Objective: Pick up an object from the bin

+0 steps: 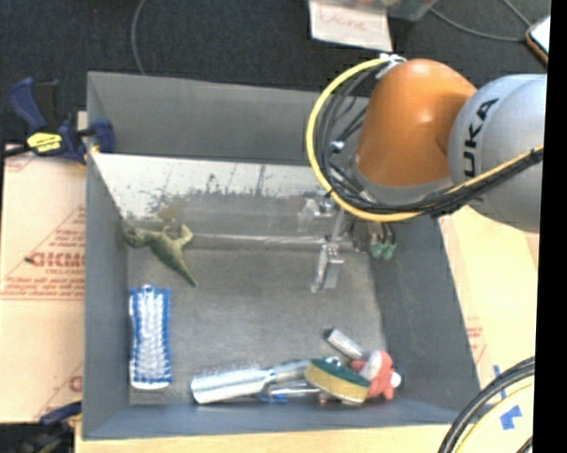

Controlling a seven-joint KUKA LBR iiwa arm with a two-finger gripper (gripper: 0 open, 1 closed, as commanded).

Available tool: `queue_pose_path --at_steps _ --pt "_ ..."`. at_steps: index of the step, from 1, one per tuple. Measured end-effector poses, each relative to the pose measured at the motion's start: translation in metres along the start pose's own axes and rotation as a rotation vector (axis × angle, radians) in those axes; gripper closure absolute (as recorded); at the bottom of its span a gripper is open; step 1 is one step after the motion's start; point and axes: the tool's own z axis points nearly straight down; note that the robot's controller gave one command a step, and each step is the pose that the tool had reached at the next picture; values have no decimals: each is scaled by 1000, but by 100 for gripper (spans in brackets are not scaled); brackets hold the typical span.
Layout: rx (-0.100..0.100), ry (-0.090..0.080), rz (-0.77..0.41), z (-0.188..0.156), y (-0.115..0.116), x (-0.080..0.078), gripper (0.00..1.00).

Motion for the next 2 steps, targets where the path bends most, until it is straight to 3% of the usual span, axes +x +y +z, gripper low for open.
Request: queue_pose_path --at_steps 1,2 --pt "-1 -3 -119 132 113 90 0" --pt "2 -7 -136 89 -3 86 0"
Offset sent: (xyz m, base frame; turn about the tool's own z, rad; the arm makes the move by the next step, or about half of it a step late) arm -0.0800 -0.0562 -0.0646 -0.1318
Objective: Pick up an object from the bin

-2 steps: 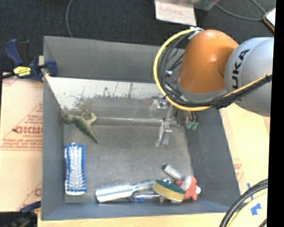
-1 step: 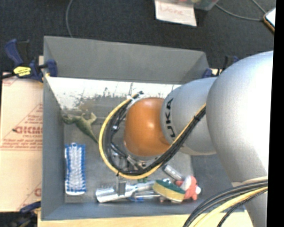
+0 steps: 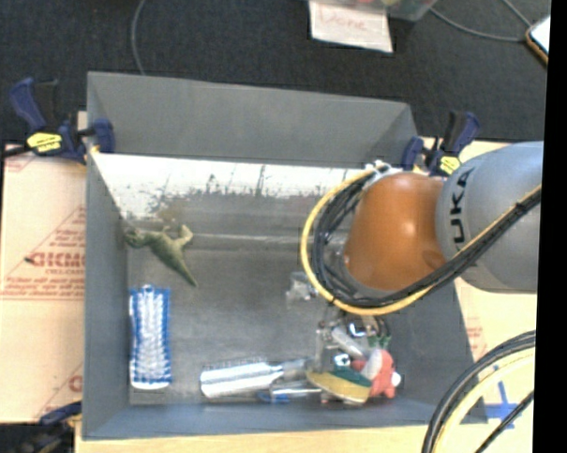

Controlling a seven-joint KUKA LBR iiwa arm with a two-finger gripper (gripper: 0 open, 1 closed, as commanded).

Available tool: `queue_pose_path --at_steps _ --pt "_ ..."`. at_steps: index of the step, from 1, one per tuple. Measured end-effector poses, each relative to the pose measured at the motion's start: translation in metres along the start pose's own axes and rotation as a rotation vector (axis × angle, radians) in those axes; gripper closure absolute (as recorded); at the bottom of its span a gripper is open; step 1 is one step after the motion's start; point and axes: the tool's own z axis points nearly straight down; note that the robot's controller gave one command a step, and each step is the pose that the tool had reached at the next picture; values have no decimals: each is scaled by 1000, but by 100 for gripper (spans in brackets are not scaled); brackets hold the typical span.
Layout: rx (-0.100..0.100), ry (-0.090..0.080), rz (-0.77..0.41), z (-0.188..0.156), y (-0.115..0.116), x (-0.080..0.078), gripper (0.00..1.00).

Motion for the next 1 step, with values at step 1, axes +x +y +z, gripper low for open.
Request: queue_pose_path --at_steps 1 --pt "-4 10 71 33 48 21 0"
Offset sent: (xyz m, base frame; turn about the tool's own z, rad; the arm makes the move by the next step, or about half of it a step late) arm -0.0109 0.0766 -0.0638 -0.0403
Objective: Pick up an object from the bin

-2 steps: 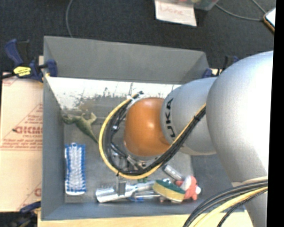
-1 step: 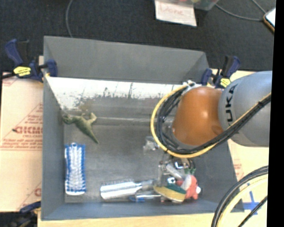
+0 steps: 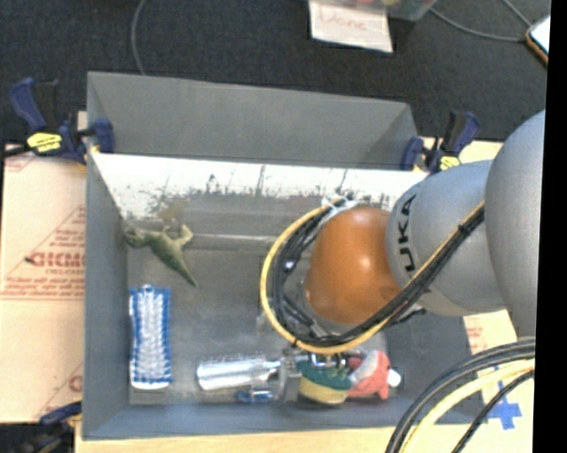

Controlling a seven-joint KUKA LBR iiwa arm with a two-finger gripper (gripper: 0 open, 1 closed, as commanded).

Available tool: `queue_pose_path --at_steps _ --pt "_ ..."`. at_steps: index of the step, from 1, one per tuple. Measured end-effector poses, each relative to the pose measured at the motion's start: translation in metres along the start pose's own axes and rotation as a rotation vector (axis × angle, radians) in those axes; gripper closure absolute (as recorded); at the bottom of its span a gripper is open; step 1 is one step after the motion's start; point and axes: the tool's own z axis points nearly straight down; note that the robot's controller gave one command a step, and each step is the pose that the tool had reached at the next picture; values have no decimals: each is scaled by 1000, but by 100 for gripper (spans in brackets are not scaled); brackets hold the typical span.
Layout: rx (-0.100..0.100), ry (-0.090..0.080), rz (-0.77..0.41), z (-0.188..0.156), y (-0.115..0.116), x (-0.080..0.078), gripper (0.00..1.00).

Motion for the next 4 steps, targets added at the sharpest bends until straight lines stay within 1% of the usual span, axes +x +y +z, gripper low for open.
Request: queue_pose_path --at_steps 1,2,4 --pt "2 -22 -111 29 33 -21 0" --pt "0 -3 -182 31 64 -9 100" --pt "0 -6 -180 28 64 -9 100"
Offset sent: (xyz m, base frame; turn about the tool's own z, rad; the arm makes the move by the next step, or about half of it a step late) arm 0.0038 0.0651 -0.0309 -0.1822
